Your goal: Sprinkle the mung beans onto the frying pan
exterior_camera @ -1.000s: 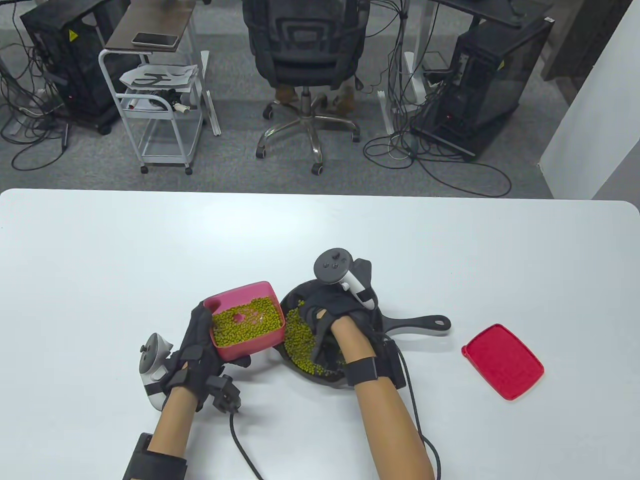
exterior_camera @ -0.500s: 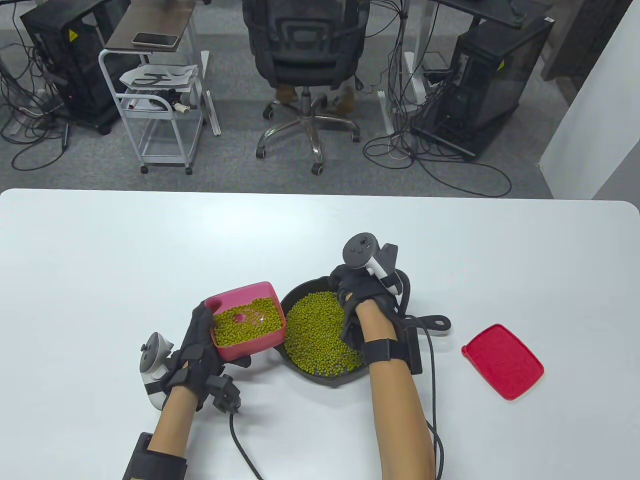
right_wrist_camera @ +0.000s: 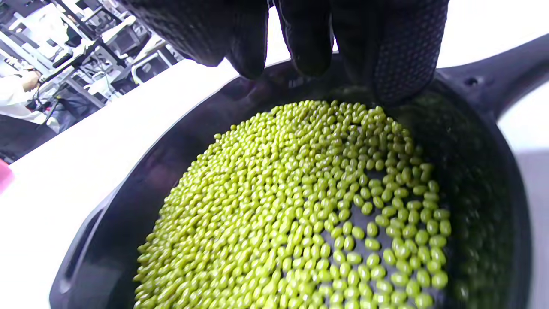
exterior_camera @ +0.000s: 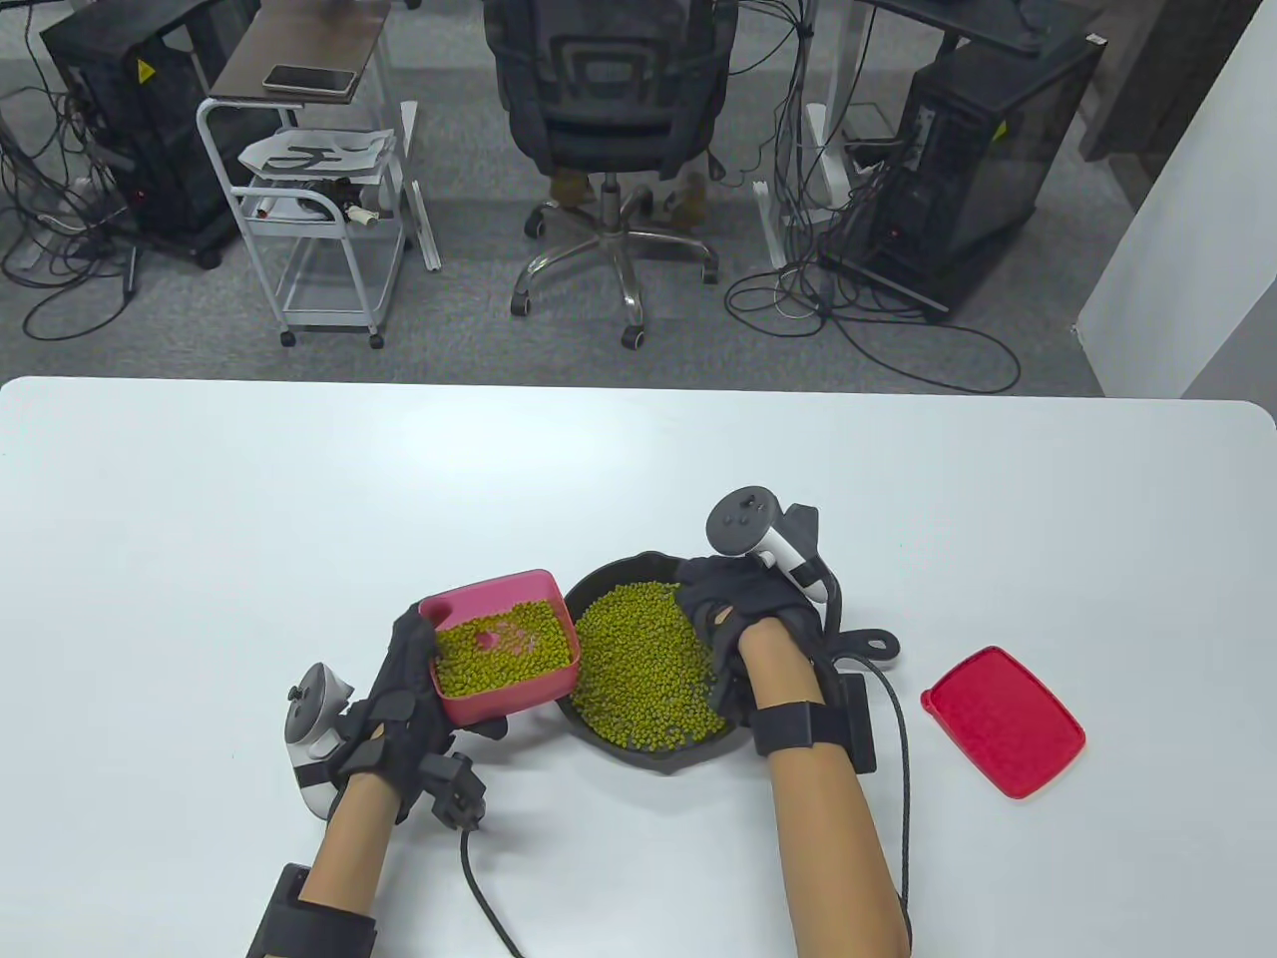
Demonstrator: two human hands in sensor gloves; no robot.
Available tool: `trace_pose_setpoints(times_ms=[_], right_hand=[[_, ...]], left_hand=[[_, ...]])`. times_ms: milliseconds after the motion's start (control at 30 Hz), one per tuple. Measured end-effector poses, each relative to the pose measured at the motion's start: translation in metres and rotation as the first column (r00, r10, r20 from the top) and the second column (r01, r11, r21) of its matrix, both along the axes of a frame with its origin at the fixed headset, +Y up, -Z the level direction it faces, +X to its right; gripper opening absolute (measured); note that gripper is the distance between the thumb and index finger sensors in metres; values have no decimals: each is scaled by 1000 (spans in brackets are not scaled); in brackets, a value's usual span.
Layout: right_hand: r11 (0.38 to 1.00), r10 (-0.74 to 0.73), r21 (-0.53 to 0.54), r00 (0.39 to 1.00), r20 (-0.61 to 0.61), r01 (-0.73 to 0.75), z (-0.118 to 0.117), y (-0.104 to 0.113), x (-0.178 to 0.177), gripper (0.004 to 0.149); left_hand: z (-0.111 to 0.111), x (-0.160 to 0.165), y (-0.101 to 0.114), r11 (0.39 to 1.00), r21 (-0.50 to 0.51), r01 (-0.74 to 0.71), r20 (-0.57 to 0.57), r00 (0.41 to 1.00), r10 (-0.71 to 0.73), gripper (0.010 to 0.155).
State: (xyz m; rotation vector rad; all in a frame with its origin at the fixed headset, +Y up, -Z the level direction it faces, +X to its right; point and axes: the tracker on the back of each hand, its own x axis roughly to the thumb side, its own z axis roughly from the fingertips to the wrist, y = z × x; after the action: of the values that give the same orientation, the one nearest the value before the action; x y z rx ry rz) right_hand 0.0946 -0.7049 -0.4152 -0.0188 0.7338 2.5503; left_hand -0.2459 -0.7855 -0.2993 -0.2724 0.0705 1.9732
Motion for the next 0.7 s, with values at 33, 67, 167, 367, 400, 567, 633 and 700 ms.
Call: trace_pose_setpoints(times_ms=[33, 67, 167, 367, 400, 567, 633, 700], right_hand=[[1000, -3, -13, 1000, -1, 3, 1, 1, 1, 52], [1000, -6, -16, 1000, -7, 6, 2, 3, 1, 52], [1000, -31, -6, 999, -23, 31, 6, 10, 3, 53], [990, -129, 41, 983, -132, 135, 25, 41, -12, 53], [985, -149, 61, 976, -156, 160, 29, 48, -17, 53], [945, -239, 145, 921, -307, 293, 53, 81, -53, 53], [935, -231, 173, 901, -367, 310, 62, 89, -70, 52], [939, -180, 193, 886, -427, 284, 73, 93, -91, 52]], left_hand=[[0, 0, 0, 1000, 1, 1, 2, 1000, -1, 79], [0, 1, 0, 1000, 1, 2, 3, 1000, -2, 79], [0, 2, 0, 1000, 3, 4, 11, 1000, -4, 79], [0, 6, -2, 1000, 1, 23, 21, 1000, -23, 79], [0, 7, -2, 999, 0, 32, 24, 999, -32, 79], [2, 15, -2, 998, 10, 61, 43, 997, -61, 79], [3, 18, -1, 998, 15, 65, 52, 996, -66, 79], [4, 20, 0, 997, 22, 71, 58, 996, -72, 79]])
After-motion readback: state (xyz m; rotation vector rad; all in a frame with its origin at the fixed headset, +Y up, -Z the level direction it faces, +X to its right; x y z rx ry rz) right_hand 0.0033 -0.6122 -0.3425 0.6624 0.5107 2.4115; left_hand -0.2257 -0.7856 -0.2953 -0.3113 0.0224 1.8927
